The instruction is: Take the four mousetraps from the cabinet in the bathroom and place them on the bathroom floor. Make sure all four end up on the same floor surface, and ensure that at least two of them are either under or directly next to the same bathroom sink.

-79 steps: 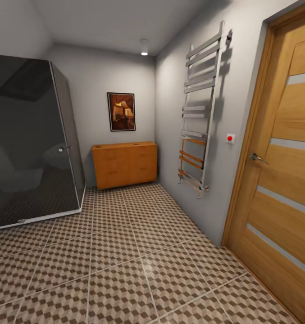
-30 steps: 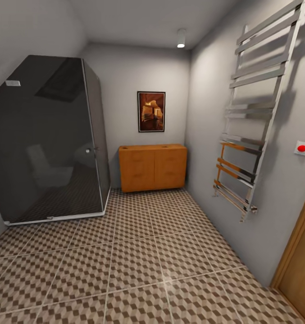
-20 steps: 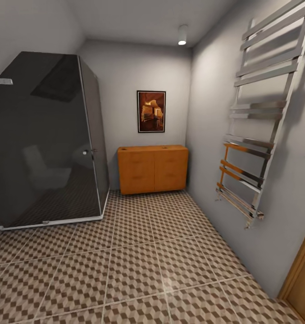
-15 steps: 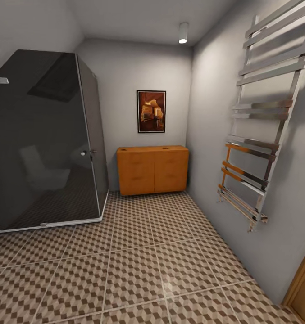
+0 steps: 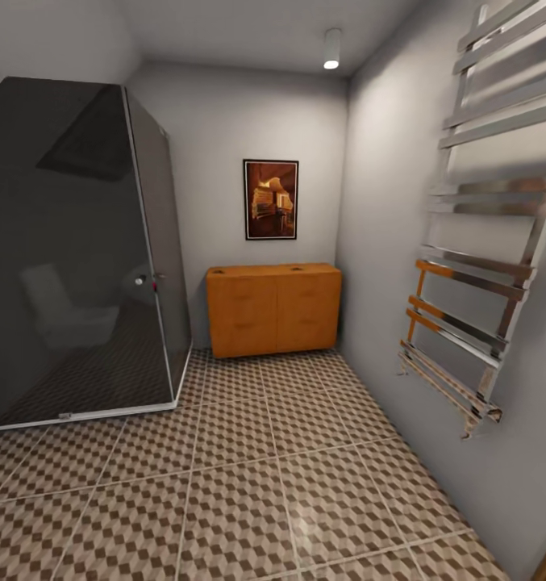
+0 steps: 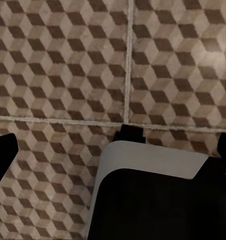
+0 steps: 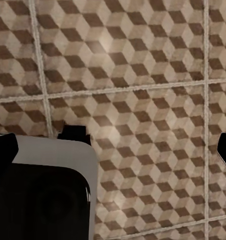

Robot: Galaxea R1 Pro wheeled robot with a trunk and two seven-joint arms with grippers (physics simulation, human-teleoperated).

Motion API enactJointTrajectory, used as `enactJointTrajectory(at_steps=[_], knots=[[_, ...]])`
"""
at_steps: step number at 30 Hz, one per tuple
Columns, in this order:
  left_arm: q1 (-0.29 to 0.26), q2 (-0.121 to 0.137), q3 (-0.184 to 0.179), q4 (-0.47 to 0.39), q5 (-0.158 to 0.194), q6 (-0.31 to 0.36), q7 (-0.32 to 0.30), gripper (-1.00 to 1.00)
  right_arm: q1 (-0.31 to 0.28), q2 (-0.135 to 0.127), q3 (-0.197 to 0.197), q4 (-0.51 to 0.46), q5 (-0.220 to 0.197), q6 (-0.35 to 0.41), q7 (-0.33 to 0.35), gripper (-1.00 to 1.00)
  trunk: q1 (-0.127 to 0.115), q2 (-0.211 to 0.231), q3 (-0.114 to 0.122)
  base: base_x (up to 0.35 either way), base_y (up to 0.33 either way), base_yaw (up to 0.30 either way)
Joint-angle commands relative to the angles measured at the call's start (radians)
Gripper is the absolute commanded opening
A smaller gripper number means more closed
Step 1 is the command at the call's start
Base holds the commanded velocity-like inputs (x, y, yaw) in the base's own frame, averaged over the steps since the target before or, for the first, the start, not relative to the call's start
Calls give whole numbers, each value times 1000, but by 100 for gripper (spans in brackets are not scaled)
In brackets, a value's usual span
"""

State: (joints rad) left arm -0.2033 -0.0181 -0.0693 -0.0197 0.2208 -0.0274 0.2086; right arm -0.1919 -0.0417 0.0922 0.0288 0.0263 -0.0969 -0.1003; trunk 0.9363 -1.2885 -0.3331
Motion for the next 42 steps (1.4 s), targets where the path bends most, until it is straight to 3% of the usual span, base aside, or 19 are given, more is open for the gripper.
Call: enactJointTrajectory(at_steps=[1,33,42], knots=[[-1,0,-7,0,9,-4,3,100,-1,0,8,3,3,-4,-4,100,1,-1,-1,325,0,0],[-1,2,-7,1,14,-3,2,100,-1,-1,9,3,3,-4,-4,100,1,-1,-1,326,0,0],[-1,8,56,1,12,-12,2,100,-1,-1,9,3,3,-3,-4,100,1,-1,-1,329,0,0]])
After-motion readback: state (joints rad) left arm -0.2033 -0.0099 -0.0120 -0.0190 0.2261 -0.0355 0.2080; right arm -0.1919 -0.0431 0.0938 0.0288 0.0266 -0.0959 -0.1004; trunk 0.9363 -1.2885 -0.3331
